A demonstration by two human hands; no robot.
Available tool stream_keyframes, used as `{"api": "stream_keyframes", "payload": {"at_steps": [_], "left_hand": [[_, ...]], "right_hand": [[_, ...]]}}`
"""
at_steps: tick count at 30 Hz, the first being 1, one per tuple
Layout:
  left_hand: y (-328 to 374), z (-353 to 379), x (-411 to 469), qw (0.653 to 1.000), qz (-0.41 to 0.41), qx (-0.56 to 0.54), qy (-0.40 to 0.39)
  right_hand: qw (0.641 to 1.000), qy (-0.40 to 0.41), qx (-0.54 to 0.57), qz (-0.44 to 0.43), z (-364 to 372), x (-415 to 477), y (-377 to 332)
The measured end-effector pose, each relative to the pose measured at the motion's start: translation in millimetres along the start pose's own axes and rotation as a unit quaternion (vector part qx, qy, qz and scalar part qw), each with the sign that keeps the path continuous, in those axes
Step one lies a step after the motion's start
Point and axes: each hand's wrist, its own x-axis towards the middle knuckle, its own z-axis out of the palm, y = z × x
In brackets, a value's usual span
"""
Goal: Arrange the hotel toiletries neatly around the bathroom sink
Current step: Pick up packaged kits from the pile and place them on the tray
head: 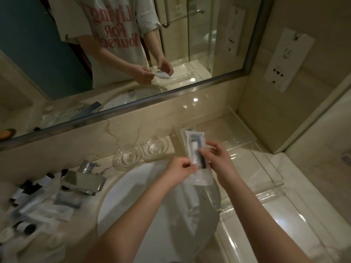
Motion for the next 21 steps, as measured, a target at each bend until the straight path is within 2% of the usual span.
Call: {"api": "stream_keyframes", "payload": {"at_steps": [5,7,10,13,15,17,21], "left_hand": [[6,18,23,1.0,-0.011,0.011,0.027],[8,12,40,0.993,0.003,0.098,0.07],[9,-5,64,0.955,0.05,0.274,0.104],[5,-12,86,0.922,0.072,0.38,0.029],[0,-9,97,0.896,0.059,0.438,-0.03],[-9,-4,104,0.883,0.043,0.464,-0.057],[-24,7,103,0.895,0.032,0.444,-0.02]], "right_hand": [[0.997,0.069,-0.035,-0.015,-9,30,-3],[0.993,0.089,-0.075,-0.036,-15,54,-17],[0.979,0.108,-0.17,-0.039,-23,99,-31],[0.963,0.084,-0.255,-0.02,-22,132,-23],[0.936,0.058,-0.345,-0.028,-20,139,-12],[0.897,0.065,-0.432,-0.068,-21,141,1],[0.811,0.106,-0.554,-0.156,-28,136,22]]}}
